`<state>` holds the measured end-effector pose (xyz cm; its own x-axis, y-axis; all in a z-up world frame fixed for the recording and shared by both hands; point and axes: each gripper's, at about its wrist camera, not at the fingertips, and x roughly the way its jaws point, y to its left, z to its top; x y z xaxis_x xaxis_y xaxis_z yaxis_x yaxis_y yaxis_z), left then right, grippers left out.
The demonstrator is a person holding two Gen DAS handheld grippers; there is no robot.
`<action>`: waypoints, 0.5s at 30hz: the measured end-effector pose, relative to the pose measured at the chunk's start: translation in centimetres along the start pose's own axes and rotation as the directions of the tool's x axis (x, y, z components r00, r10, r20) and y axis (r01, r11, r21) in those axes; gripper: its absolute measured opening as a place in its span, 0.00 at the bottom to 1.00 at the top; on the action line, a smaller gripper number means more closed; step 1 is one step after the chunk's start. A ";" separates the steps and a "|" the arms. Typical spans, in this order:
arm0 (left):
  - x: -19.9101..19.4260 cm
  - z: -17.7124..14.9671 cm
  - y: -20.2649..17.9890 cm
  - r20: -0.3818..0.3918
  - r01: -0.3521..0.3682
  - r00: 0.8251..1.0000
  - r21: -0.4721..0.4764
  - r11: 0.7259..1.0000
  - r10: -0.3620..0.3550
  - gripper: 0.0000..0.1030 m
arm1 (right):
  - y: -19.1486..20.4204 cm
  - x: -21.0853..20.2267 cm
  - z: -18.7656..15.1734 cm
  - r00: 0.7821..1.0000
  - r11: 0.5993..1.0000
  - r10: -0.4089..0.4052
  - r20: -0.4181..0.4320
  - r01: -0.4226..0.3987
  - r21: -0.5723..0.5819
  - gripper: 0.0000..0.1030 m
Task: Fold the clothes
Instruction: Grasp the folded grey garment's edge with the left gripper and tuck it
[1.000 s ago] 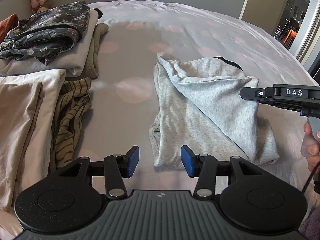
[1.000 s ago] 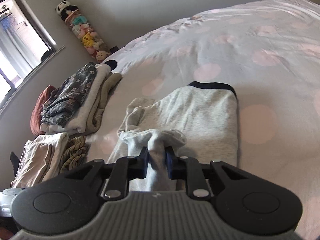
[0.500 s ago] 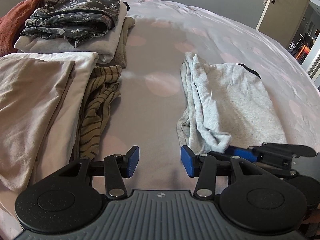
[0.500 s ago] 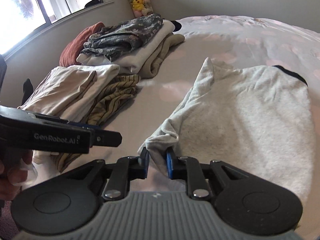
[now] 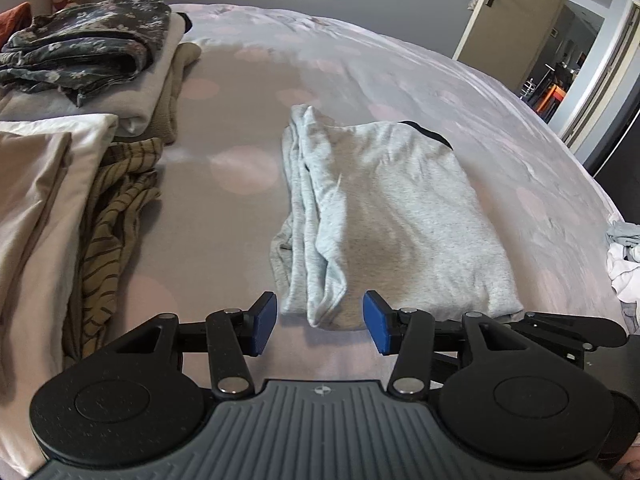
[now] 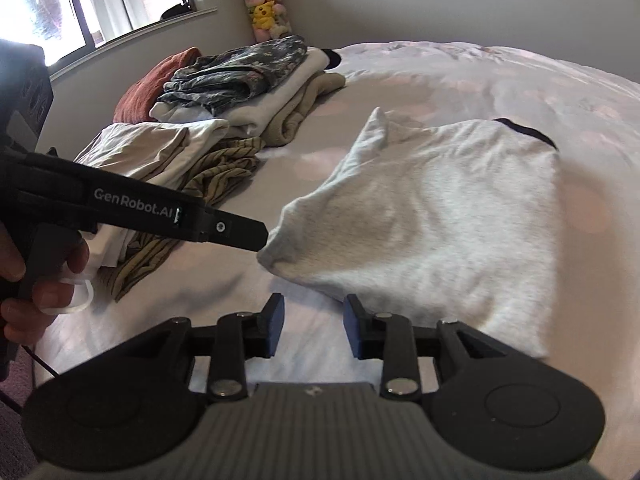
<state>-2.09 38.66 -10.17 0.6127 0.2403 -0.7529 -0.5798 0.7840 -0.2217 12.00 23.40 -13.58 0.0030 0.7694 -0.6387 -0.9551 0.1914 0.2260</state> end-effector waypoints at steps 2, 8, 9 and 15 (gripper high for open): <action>0.5 0.4 -0.7 0.020 0.008 1.000 0.028 1.000 -0.008 0.44 | -1.0 -1.1 -0.6 1.000 1.000 -0.024 0.009 0.024 0.019 0.36; 3.7 2.6 -0.7 0.019 -0.080 0.997 0.071 0.994 0.079 0.17 | -3.0 -2.4 -1.6 0.995 0.994 -0.091 0.051 0.087 0.070 0.35; 4.2 2.6 -0.4 0.003 -0.084 0.996 0.071 0.994 0.084 0.14 | -3.1 -2.4 -1.5 0.992 0.992 -0.114 0.062 0.109 0.070 0.35; 6.6 1.5 1.3 -0.018 -0.154 0.987 0.099 0.983 0.157 0.13 | -4.6 -2.3 -1.7 0.970 0.972 -0.226 0.090 0.218 0.084 0.35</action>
<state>2.07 42.14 -14.49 0.5042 0.3498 -0.7896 -0.6114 0.7903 -0.0402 15.87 19.72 -14.38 0.2450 0.7580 -0.6045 -0.9032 0.4051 0.1419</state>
